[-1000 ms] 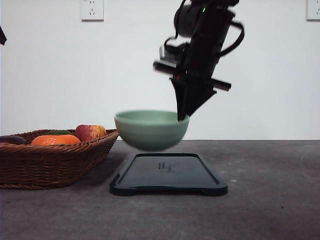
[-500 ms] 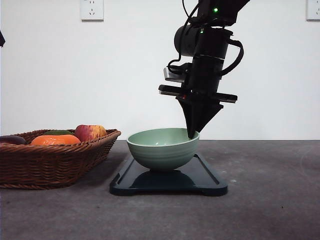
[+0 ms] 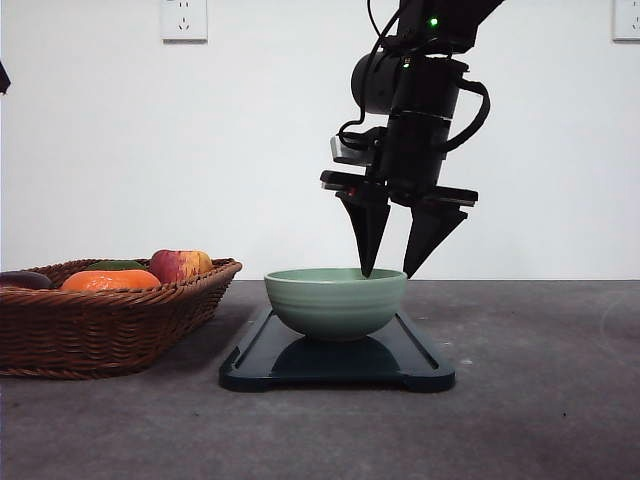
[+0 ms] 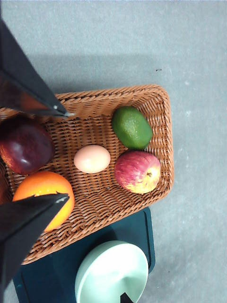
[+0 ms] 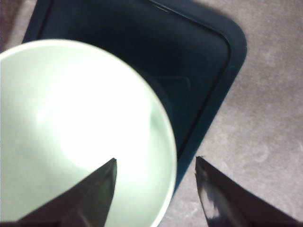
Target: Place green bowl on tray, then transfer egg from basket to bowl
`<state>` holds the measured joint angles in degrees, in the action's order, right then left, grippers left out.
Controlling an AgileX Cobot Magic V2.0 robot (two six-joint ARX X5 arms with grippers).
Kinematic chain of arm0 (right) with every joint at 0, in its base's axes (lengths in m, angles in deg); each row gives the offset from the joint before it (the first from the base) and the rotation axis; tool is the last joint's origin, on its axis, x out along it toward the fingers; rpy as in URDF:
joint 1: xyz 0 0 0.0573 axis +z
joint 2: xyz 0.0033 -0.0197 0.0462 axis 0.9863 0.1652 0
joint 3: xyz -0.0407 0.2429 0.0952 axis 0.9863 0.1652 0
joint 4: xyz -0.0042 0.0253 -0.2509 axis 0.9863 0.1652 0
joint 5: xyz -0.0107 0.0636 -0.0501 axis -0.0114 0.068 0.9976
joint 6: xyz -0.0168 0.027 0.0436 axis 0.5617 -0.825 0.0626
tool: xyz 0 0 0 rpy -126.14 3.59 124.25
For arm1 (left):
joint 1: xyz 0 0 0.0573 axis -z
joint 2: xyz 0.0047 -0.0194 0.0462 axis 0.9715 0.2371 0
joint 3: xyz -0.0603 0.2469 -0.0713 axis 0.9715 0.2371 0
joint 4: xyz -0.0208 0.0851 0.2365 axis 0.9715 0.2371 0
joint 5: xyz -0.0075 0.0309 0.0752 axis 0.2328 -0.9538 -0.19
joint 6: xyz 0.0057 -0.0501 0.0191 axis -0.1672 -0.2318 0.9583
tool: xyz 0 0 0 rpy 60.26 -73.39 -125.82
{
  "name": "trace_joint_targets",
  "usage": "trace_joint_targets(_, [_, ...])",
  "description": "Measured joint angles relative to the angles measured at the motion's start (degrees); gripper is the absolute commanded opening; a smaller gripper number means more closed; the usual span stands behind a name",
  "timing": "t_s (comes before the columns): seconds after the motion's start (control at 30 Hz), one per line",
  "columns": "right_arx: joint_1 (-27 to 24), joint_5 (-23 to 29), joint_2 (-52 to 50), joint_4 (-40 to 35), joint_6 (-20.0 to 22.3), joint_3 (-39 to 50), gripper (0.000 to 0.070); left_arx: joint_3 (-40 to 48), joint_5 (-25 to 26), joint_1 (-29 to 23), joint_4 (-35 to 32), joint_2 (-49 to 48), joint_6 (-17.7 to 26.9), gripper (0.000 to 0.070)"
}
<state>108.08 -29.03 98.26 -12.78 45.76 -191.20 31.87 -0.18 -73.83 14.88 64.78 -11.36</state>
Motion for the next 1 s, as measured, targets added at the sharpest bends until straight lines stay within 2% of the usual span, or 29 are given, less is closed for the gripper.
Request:
trace_joint_targets(0.13, [0.05,0.31,-1.87,-1.21,0.05,-0.16,0.0334,0.0,0.0,0.0,0.0,0.0,-0.02,0.031])
trace_joint_targets(0.3, [0.7,1.45,-9.97,-10.17,0.08,4.07,0.0334,0.0,0.0,-0.02,0.22,0.0,-0.02,0.031])
trace_joint_targets(0.6, [0.98,1.38,-24.96,-25.07,0.1,27.25,0.0334,0.0,0.0,0.02,0.24,0.0,-0.02,0.031])
trace_joint_targets(0.8, [0.65,1.39,-39.69,-33.74,0.69,41.94,0.0334,0.0,0.0,0.03,0.24,0.0,-0.02,0.031])
trace_joint_targets(1.0, [-0.26,1.37,-51.32,-34.87,2.79,53.34,0.0334,0.0,0.0,0.07,0.24,0.0,-0.87,0.031])
